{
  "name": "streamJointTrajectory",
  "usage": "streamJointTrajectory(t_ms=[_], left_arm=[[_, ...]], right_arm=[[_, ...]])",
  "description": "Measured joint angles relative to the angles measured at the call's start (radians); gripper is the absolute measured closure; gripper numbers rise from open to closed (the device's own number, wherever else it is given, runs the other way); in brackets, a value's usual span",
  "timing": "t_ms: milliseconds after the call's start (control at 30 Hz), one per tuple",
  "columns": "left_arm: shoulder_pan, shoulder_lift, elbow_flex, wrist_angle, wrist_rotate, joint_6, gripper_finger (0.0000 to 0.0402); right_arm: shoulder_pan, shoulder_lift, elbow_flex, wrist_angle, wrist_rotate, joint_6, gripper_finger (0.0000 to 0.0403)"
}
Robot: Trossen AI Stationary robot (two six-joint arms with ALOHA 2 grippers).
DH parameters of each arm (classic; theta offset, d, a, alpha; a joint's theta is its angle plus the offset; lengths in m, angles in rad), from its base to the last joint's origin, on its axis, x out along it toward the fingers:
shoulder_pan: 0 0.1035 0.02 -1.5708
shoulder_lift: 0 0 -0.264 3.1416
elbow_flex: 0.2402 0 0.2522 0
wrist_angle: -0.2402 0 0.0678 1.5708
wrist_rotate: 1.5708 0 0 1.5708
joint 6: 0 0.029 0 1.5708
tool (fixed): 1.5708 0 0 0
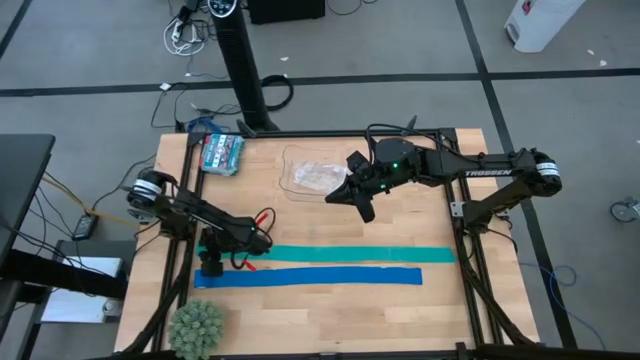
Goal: Roll bandage
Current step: Roll the green bandage
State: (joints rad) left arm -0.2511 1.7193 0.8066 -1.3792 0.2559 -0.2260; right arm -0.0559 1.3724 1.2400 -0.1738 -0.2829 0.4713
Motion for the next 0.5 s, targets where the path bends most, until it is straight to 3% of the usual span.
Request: streamJointTrajectory(t_ms=[233,500], left_arm=[[-0.001,0.024,0.008,0.015,-0.005,0.018,0.0255],[0.001,0.025,0.141,0.135,-0.164,-0.008,0.0255]], right_arm=[[0.0,0.0,0.0,0.0,0.001,0.001,0.0395],[-0.009,0.0,0.0,0.0,0.001,0.0,0.0395]])
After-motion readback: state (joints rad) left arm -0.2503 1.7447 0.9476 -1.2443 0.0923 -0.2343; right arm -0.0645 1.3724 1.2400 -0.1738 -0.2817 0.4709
